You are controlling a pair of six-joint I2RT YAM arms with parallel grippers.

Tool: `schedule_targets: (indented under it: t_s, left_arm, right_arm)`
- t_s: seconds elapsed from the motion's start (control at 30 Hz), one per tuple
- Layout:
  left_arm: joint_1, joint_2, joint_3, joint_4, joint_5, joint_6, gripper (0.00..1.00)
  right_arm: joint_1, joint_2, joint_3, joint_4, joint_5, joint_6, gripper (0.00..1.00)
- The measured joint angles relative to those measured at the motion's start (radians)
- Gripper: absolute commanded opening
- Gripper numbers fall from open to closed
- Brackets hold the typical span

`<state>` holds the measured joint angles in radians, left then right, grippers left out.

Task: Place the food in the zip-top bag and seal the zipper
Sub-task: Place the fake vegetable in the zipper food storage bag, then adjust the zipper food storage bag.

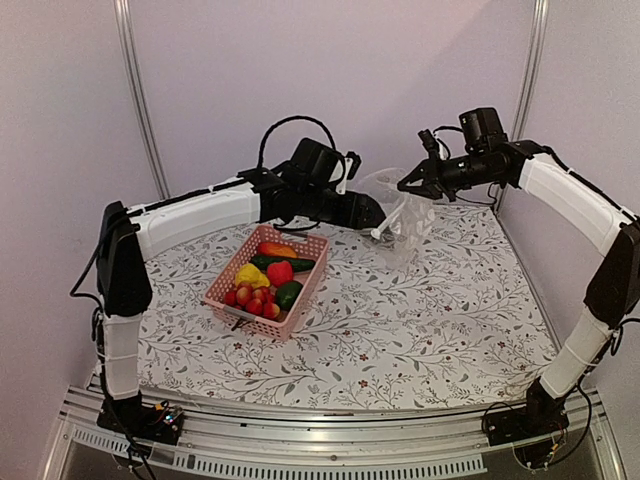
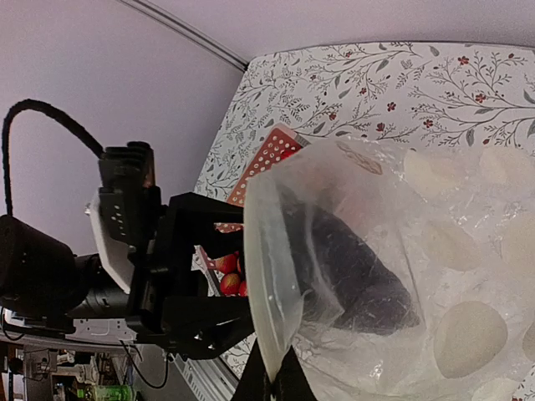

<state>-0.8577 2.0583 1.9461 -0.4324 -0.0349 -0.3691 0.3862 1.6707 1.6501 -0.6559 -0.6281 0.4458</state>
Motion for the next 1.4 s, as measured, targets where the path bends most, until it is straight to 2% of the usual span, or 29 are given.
schedule_targets:
  t_s: [0.03, 0.07, 0.1, 0.3, 0.4, 0.6, 0.7, 0.8, 0.87, 1.07, 1.4]
  left_arm:
    - [-0.002, 0.010, -0.013, -0.002, 0.001, 0.001, 0.83]
    - [-0.002, 0.011, -0.029, -0.002, 0.003, 0.010, 0.95]
    - [-0.003, 0.005, -0.047, 0.003, 0.003, 0.020, 0.99]
    - [-0.016, -0.108, -0.115, 0.057, -0.011, 0.076, 1.00]
    - [-0.018, -0.214, -0.146, 0.114, -0.025, 0.073, 0.95]
    - [-0.019, -0.357, -0.230, 0.148, -0.089, -0.020, 0.71]
    - [-0.016, -0.347, -0.314, 0.138, -0.075, -0.072, 0.71]
    - [-0.012, -0.293, -0.367, 0.094, -0.053, -0.112, 0.81]
    - [-0.011, -0.248, -0.374, 0.055, -0.053, -0.145, 0.82]
    - [-0.005, -0.158, -0.345, -0.003, -0.056, -0.191, 0.68]
    - [0.029, -0.072, -0.292, 0.074, 0.031, -0.264, 0.63]
  right_arm:
    - [0.000, 0.000, 0.016, 0.004, -0.010, 0.010, 0.00]
    - [0.000, -0.001, 0.024, 0.008, -0.016, 0.016, 0.00]
    - [0.000, -0.001, 0.027, 0.011, -0.022, 0.023, 0.00]
    - [0.000, 0.015, 0.009, 0.021, -0.037, 0.041, 0.00]
    - [0.000, 0.021, -0.030, 0.036, -0.035, 0.046, 0.00]
    - [0.000, 0.021, -0.134, 0.093, -0.036, 0.069, 0.00]
    - [0.000, 0.016, -0.174, 0.136, -0.047, 0.081, 0.00]
    - [0.000, -0.006, -0.195, 0.180, -0.069, 0.100, 0.00]
    - [0.000, -0.023, -0.196, 0.206, -0.083, 0.111, 0.00]
    - [0.000, -0.057, -0.196, 0.272, -0.126, 0.147, 0.00]
    - [0.000, -0.068, -0.195, 0.285, -0.169, 0.193, 0.00]
